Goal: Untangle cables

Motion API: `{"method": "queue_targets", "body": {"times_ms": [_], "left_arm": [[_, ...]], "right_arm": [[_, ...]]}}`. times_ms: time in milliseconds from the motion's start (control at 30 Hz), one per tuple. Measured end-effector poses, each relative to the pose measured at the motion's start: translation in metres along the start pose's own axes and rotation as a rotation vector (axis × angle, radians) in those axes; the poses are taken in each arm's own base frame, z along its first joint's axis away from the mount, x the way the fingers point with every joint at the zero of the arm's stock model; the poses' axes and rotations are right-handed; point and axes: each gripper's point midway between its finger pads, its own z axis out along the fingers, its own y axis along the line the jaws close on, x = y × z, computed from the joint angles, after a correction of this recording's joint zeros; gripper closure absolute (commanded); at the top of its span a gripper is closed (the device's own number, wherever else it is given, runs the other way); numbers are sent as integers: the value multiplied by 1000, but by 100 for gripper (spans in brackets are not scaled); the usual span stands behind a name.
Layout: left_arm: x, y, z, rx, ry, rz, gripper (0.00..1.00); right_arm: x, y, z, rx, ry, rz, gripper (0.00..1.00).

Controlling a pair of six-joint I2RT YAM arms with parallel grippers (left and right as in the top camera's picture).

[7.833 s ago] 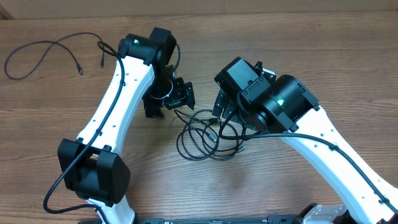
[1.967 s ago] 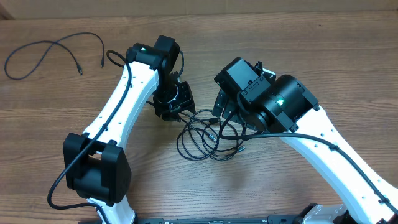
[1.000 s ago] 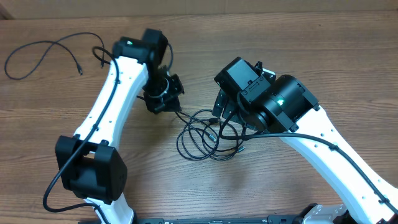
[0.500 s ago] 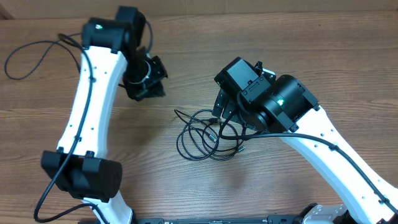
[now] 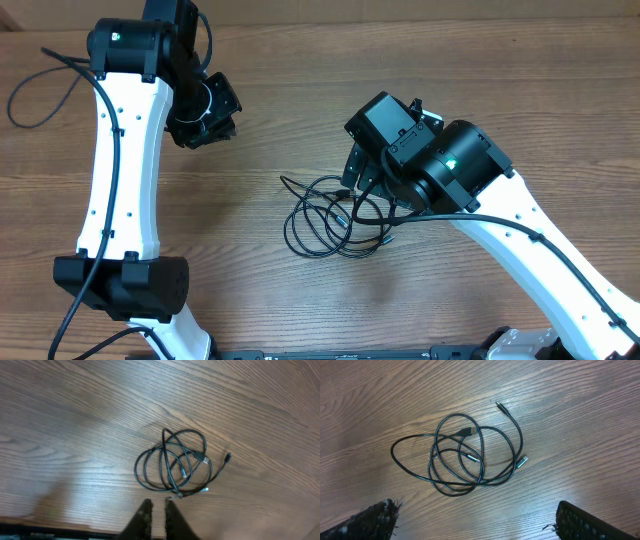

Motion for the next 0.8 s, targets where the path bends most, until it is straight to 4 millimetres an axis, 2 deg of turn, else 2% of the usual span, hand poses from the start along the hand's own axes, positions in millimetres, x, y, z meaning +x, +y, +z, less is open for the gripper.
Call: {"method": "queue_targets", "body": {"times_ms": [33, 167, 267, 367, 467, 700, 800], "left_arm": [[0, 1, 0, -3, -2, 0, 70], [-2, 2, 0, -13, -9, 2, 67], [-2, 2, 0, -15, -10, 2, 60], [-2, 3, 0, -17, -12, 3, 61], [-2, 3, 0, -17, -11, 3, 67], [-1, 2, 0, -17, -10, 9, 67], [3, -3, 2, -17, -6, 25, 75]], "right_arm": [[0, 0, 0, 0, 0, 0, 0], [0, 0, 0, 0, 0, 0, 0], [0, 0, 0, 0, 0, 0, 0], [0, 0, 0, 0, 0, 0, 0], [0, 0, 0, 0, 0, 1, 0], [0, 0, 0, 0, 1, 0, 0], [0, 0, 0, 0, 0, 0, 0]]}}
